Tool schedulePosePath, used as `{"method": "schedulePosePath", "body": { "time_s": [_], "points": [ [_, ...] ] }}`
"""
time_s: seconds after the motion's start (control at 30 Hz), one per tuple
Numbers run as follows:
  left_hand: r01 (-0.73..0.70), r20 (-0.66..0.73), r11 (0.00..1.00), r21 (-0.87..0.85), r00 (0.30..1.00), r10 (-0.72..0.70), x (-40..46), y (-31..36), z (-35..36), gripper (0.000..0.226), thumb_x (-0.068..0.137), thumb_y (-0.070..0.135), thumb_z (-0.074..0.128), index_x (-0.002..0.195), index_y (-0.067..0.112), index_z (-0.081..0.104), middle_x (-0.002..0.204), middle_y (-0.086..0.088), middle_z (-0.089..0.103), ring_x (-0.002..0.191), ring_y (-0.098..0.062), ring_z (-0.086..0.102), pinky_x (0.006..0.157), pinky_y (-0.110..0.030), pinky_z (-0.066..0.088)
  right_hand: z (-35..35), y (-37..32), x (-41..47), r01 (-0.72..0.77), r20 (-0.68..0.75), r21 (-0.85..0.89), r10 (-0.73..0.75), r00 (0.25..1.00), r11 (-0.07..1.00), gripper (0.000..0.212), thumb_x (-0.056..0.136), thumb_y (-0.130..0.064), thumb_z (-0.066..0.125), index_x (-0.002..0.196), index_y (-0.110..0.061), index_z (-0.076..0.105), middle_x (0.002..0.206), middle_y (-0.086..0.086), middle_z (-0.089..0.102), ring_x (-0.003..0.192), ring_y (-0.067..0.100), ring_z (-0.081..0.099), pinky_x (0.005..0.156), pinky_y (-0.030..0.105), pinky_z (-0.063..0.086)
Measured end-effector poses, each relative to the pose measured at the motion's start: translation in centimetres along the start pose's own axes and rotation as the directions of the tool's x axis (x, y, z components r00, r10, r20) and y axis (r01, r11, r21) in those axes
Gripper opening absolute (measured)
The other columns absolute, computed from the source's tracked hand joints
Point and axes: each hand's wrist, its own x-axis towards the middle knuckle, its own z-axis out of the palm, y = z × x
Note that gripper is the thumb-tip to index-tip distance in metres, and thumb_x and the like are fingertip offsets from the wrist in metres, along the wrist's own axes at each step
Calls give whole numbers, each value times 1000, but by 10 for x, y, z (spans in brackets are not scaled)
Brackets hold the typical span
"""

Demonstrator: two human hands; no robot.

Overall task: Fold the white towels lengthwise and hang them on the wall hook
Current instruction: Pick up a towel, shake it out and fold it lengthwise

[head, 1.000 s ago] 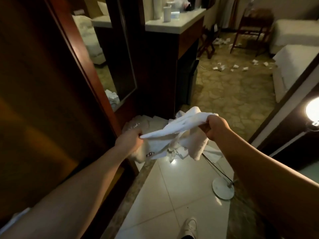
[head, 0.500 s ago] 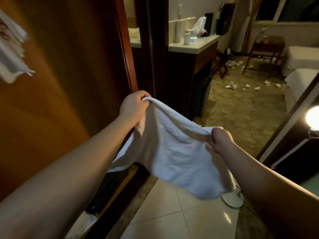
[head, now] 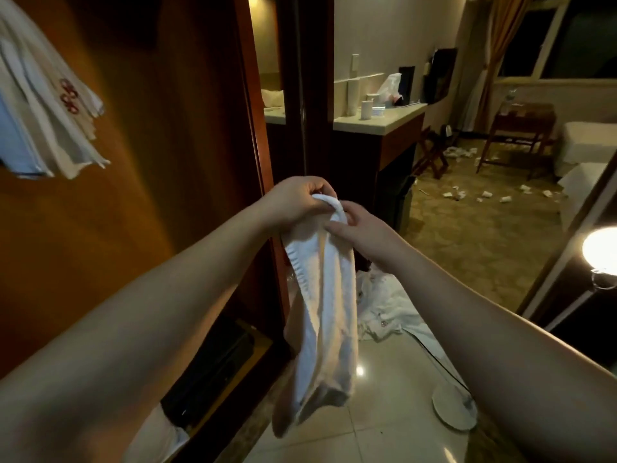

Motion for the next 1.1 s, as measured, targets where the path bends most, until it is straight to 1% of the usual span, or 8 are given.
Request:
{"method": "schedulePosePath", "body": {
  "time_s": [0.13, 0.23, 0.3, 0.4, 0.53, 0.77, 0.9, 1.1],
  "points": [
    [27, 52, 999, -45, 998, -25, -5, -2, 3, 14, 84, 30, 73, 95, 35, 68, 94, 7, 69, 75, 4, 66, 53, -9, 48, 3, -5, -2, 48, 23, -217, -44, 999, 975, 31, 87, -54, 66, 108, -31, 69, 97, -4, 74, 91, 15, 71, 88, 42, 56],
    [129, -20, 959, -252, 990, -138, -14, -8, 5, 43, 83, 42, 77, 121, 33, 60, 111, 4, 64, 86, -8, 70, 67, -21, 58, 4, -6, -5, 46, -89, -72, -52, 995, 996, 28, 90, -49, 66, 108, -29, 71, 98, -1, 75, 92, 19, 72, 92, 51, 57],
    [260, 77, 826, -501, 963, -257, -25, -16, 6, 54, 85, 47, 75, 129, 21, 58, 116, -6, 69, 99, -21, 71, 80, -31, 60, 4, -10, -7, 65, -167, 55, -55, 984, 996, 36, 87, -55, 66, 111, -29, 70, 98, -2, 76, 91, 17, 73, 90, 50, 58],
    [364, 277, 756, -545, 928, -248, -46, -29, 14, 47, 85, 52, 70, 120, 20, 68, 113, 1, 75, 101, -16, 72, 76, -26, 58, 3, -15, -5, 97, -213, 140, -66, 975, 985, 38, 80, -61, 66, 108, -35, 69, 98, -5, 76, 88, 11, 74, 87, 47, 60],
    [268, 104, 747, -608, 960, -259, -52, -30, 20, 30, 85, 31, 77, 112, 20, 70, 106, -3, 76, 95, -20, 74, 72, -31, 61, -4, -20, -6, 107, -167, 135, -84, 982, 985, 23, 85, -54, 65, 103, -41, 68, 98, -11, 76, 89, 8, 74, 88, 44, 60],
    [118, -17, 884, -452, 990, -141, -47, -8, 20, 21, 82, 19, 74, 99, 31, 69, 98, -2, 76, 87, -22, 75, 78, -42, 63, -19, -41, -7, 117, -67, 108, -110, 992, 987, 20, 80, -51, 73, 94, -37, 75, 94, -9, 78, 85, 9, 75, 83, 41, 61],
    [115, -64, 926, -360, 987, -148, -42, -2, 23, 12, 85, 24, 74, 93, 29, 66, 92, 0, 74, 83, -19, 74, 78, -45, 63, -28, -46, -6, 153, -176, -118, -172, 969, 981, 15, 90, -54, 64, 94, -40, 69, 87, -12, 71, 83, 4, 66, 70, 26, 46],
    [236, -52, 971, -27, 970, -238, -38, -17, 15, 22, 81, 40, 77, 96, 34, 62, 92, 5, 70, 80, -10, 69, 66, -28, 57, -58, -49, -9, 192, -314, -251, -267, 911, 949, 20, 101, -48, 52, 112, -43, 68, 90, -31, 54, 85, -11, 48, 68, 16, 32]
  ]
}}
